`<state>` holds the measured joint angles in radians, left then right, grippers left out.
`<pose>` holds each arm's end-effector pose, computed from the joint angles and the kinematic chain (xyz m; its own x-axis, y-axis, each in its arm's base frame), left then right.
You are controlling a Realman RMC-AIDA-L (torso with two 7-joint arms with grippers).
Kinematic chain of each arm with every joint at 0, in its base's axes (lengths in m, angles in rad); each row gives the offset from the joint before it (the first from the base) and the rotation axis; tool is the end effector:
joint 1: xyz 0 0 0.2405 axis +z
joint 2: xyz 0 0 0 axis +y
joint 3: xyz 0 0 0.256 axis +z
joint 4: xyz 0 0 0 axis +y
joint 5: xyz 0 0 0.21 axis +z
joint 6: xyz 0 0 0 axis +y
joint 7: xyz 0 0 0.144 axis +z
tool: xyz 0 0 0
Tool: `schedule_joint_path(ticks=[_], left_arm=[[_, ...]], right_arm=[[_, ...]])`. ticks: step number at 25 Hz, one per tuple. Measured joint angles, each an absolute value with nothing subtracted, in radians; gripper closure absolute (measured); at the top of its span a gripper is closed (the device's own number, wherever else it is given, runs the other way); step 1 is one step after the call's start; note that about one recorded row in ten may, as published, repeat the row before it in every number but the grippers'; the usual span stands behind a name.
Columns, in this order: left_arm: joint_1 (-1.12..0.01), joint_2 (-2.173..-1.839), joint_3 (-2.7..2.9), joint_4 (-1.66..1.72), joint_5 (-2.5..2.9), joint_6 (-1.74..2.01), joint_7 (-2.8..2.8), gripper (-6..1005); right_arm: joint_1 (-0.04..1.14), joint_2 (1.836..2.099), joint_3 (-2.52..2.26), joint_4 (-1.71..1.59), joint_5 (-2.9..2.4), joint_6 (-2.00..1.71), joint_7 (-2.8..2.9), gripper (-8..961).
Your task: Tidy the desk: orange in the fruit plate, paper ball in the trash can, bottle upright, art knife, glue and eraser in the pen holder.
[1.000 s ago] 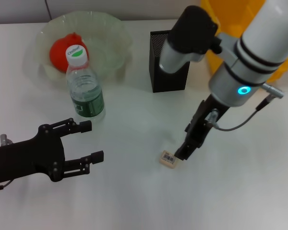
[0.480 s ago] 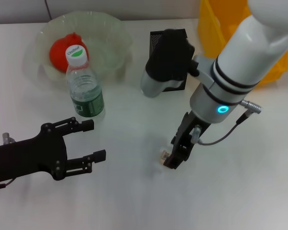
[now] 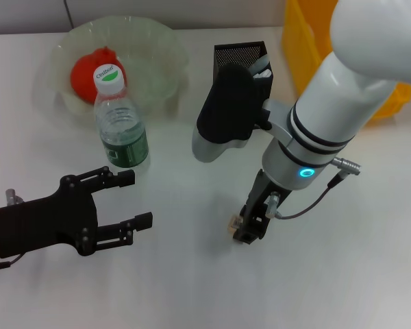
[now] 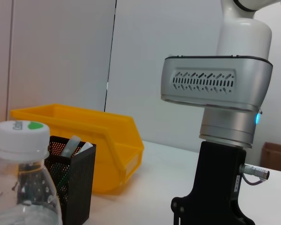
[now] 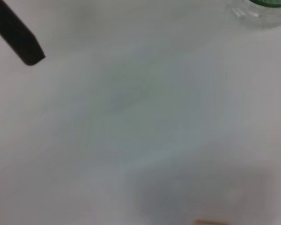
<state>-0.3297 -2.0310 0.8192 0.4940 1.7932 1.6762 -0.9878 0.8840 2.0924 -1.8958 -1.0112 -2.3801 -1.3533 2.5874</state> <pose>-0.3046 0.2549 -0.0080 0.7848 0.1854 0.5913 0.3450 -0.9234 -0.1684 0.1281 0.3320 -0.1151 0.8082 -0.3314 0.4868 -0.2817 -0.9435 -0.1747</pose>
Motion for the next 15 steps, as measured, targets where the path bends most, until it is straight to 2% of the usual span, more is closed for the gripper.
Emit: schedule_joint_path(ticks=[3,8,15], left_arm=[[-0.330,-2.031,0.819,0.494,1.793,1.674,-0.987,214],[-0.330,-2.031,0.819,0.494,1.793,1.673,-0.987,214],[-0.324,-2.031,0.814,0.494,1.793,1.680,-0.986,214]], right_arm=[[0.885,2.092,-1.905,-1.011,-2.379,-1.350,2.588,512],[0.872,2.092,-1.895,-1.046,-2.379,-1.366,2.588,675],[0.791,2.086,-1.664,-1.193,-2.374,-1.434,2.559,694]])
